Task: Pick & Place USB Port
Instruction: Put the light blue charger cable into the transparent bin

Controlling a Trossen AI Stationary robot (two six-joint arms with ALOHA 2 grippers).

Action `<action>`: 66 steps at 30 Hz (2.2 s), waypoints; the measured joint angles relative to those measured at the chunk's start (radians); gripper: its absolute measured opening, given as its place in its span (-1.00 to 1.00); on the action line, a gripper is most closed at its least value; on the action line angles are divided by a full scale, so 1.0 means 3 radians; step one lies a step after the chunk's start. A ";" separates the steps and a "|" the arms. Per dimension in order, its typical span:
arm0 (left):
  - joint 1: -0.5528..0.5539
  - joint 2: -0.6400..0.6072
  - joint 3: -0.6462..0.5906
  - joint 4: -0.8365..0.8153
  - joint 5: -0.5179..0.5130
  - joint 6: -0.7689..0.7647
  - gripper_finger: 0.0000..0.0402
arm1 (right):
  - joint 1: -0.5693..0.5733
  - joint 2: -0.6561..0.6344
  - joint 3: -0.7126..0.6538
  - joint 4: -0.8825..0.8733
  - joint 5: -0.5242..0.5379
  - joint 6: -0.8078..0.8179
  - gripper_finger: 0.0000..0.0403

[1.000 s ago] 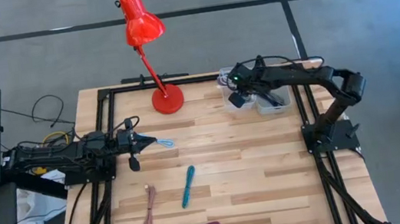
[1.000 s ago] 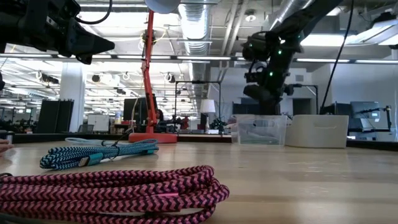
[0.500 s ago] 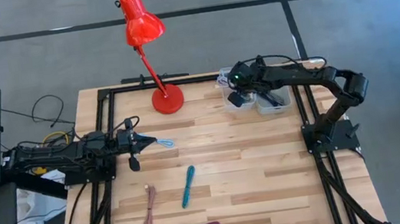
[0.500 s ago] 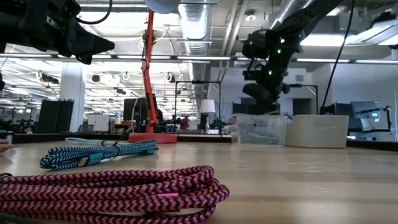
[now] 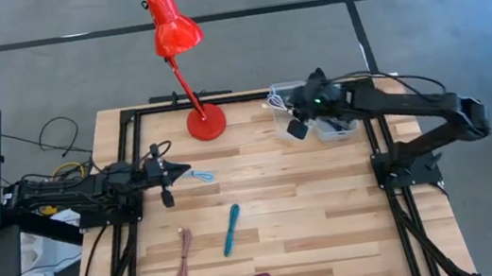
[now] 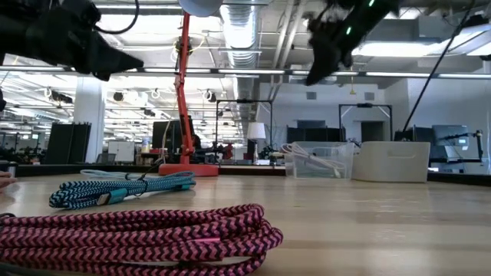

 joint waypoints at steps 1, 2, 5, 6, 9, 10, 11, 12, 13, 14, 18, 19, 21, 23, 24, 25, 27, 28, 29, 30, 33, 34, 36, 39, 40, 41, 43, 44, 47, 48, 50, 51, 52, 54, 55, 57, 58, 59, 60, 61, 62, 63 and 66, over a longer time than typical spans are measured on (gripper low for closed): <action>0.0000 0.0002 0.0000 -0.0074 -0.0031 0.0027 -0.97 | 0.0057 -0.0090 0.0000 -0.0001 0.0000 0.0008 -0.73; 0.0001 0.0003 0.0000 -0.0155 -0.0051 0.0047 -0.97 | 0.0115 -0.0179 0.0001 -0.0009 -0.0001 0.0008 -0.73; 0.0003 0.0002 0.0000 -0.0376 -0.0234 0.0103 -0.97 | 0.0298 -0.0437 0.0001 -0.0099 -0.0001 -0.0046 -0.73; 0.0003 0.0002 0.0000 -0.0431 -0.0320 0.0110 -0.97 | 0.0356 -0.0522 0.0001 -0.0160 0.0000 -0.0058 -0.73; 0.0004 0.0018 0.0000 -0.0453 -0.0506 0.0227 -0.97 | 0.0536 -0.0780 0.0003 -0.0374 0.0000 -0.0065 -0.73; 0.0004 0.0022 0.0000 -0.0452 -0.0514 0.0292 -0.97 | 0.0595 -0.0858 0.0003 -0.0458 0.0000 -0.0038 -0.73; 0.0004 0.0030 0.0000 -0.0452 -0.0517 0.0348 -0.96 | 0.0650 -0.0939 0.0003 -0.0533 0.0000 -0.0004 -0.73; 0.0004 0.0050 0.0000 -0.0451 -0.0526 0.0382 -0.94 | 0.0703 -0.1014 0.0003 -0.0618 0.0000 0.0041 -0.73; 0.0004 0.0076 0.0000 -0.0451 -0.0534 0.0414 -0.91 | 0.0753 -0.1084 0.0003 -0.0697 0.0000 0.0081 -0.73; 0.0005 0.0105 0.0000 -0.0452 -0.0549 0.0440 -0.88 | 0.0801 -0.1150 0.0003 -0.0763 0.0001 0.0125 -0.73; 0.0097 0.0294 0.0000 -0.0451 -0.0577 0.0463 -0.70 | 0.0948 -0.1358 0.0003 -0.1003 0.0013 0.0273 -0.73; 0.0130 0.0351 0.0000 -0.0450 -0.0577 0.0463 -0.65 | 0.0977 -0.1398 0.0003 -0.1076 0.0014 0.0296 -0.73; 0.0191 0.0464 0.0000 -0.0450 -0.0577 0.0463 -0.55 | 0.1022 -0.1478 0.0003 -0.1239 0.0014 0.0300 -0.73; 0.0238 0.0564 0.0000 -0.0450 -0.0549 0.0463 -0.47 | 0.1059 -0.1547 0.0003 -0.1455 0.0017 0.0331 -0.73; 0.0254 0.0612 0.0000 -0.0450 -0.0544 0.0463 -0.44 | 0.1066 -0.1577 0.0003 -0.1569 0.0036 0.0375 -0.73; 0.0264 0.0657 0.0000 -0.0449 -0.0517 0.0462 -0.42 | 0.1078 -0.1607 0.0003 -0.1690 0.0068 0.0453 -0.73; 0.0286 0.0753 0.0000 -0.0449 -0.0424 0.0462 -0.39 | 0.1100 -0.1661 0.0003 -0.1919 0.0089 0.0614 -0.73; 0.0298 0.0802 0.0000 -0.0449 -0.0359 0.0462 -0.38 | 0.1111 -0.1688 0.0003 -0.1998 0.0087 0.0687 -0.73; 0.0310 0.0847 0.0000 -0.0449 -0.0290 0.0462 -0.38 | 0.1131 -0.1717 0.0003 -0.2045 0.0086 0.0752 -0.73; 0.0322 0.0892 0.0000 -0.0447 -0.0236 0.0463 -0.39 | 0.1158 -0.1749 0.0003 -0.2063 0.0081 0.0796 -0.73; 0.0351 0.0993 0.0000 -0.0445 -0.0193 0.0436 -0.44 | 0.1277 -0.1851 0.0003 -0.1987 0.0030 0.0817 -0.73; 0.0366 0.1012 0.0000 -0.0439 -0.0191 0.0414 -0.45 | 0.1332 -0.1893 0.0003 -0.1936 -0.0009 0.0785 -0.73; 0.0390 0.1028 0.0000 -0.0370 -0.0190 0.0340 -0.49 | 0.1460 -0.1989 0.0003 -0.1821 -0.0023 0.0694 -0.73; 0.0412 0.1022 0.0000 -0.0171 -0.0190 0.0279 -0.52 | 0.1661 -0.2160 -0.0057 -0.1668 -0.0002 0.0557 -0.73; 0.0415 0.1021 0.0000 -0.0101 -0.0190 0.0276 -0.53 | 0.1717 -0.2256 -0.0115 -0.1621 0.0002 0.0524 -0.73; 0.0415 0.1021 0.0000 -0.0032 -0.0191 0.0275 -0.53 | 0.1765 -0.2367 -0.0193 -0.1573 0.0010 0.0519 -0.73; 0.0414 0.1021 0.0000 0.0062 -0.0191 0.0275 -0.54 | 0.1843 -0.2585 -0.0411 -0.1441 0.0043 0.0522 -0.73; 0.0413 0.1021 0.0000 0.0083 -0.0191 0.0278 -0.54 | 0.1873 -0.2714 -0.0542 -0.1374 0.0071 0.0535 -0.73; 0.0413 0.1021 0.0000 0.0110 -0.0198 0.0282 -0.54 | 0.1936 -0.3105 -0.1017 -0.1095 0.0112 0.0560 -0.73; 0.0413 0.1021 0.0000 0.0110 -0.0198 0.0282 -0.54 | 0.1950 -0.3239 -0.1175 -0.0959 0.0113 0.0560 -0.73; 0.0413 0.1021 0.0000 0.0133 -0.0198 0.0282 -0.54 | 0.1956 -0.3485 -0.1450 -0.0675 0.0091 0.0525 -0.73; 0.0413 0.1021 0.0000 0.0143 -0.0199 0.0282 -0.54 | 0.1956 -0.3593 -0.1547 -0.0532 0.0072 0.0493 -0.73; 0.0413 0.1021 0.0000 0.0151 -0.0198 0.0282 -0.54 | 0.1956 -0.3690 -0.1622 -0.0374 0.0035 0.0425 -0.73; 0.0413 0.1021 0.0000 0.0173 -0.0199 0.0276 -0.54 | 0.1956 -0.3901 -0.1767 -0.0232 0.0001 0.0334 -0.73; 0.0413 0.1021 0.0000 0.0177 -0.0198 0.0275 -0.54 | 0.1956 -0.3987 -0.1842 -0.0231 0.0001 0.0331 -0.73; 0.0413 0.1021 0.0000 0.0177 -0.0198 0.0275 -0.54 | 0.1956 -0.4168 -0.1990 -0.0165 0.0002 0.0334 -0.73; 0.0413 0.1021 0.0000 0.0179 -0.0198 0.0275 -0.54 | 0.1956 -0.4235 -0.2076 -0.0154 0.0006 0.0349 -0.73; 0.0413 0.1021 0.0000 0.0179 -0.0195 0.0275 -0.54 | 0.1954 -0.4230 -0.2161 -0.0101 0.0016 0.0379 -0.73; 0.0413 0.1022 0.0000 0.0179 -0.0189 0.0275 -0.54 | 0.1946 -0.4227 -0.2207 -0.0086 0.0029 0.0400 -0.73; 0.0413 0.1022 0.0000 0.0181 -0.0189 0.0275 -0.54 | 0.1945 -0.4214 -0.2224 -0.0066 0.0037 0.0409 -0.73; 0.0413 0.1030 0.0000 0.0184 -0.0179 0.0276 -0.54 | 0.1940 -0.4161 -0.2238 -0.0001 0.0062 0.0414 -0.73; 0.0413 0.1043 0.0000 0.0187 -0.0175 0.0276 -0.54 | 0.1940 -0.4106 -0.2265 0.0107 0.0106 0.0435 -0.73; 0.0412 0.1074 0.0000 0.0196 -0.0174 0.0285 -0.54 | 0.1940 -0.4053 -0.2305 0.0276 0.0351 0.0552 -0.73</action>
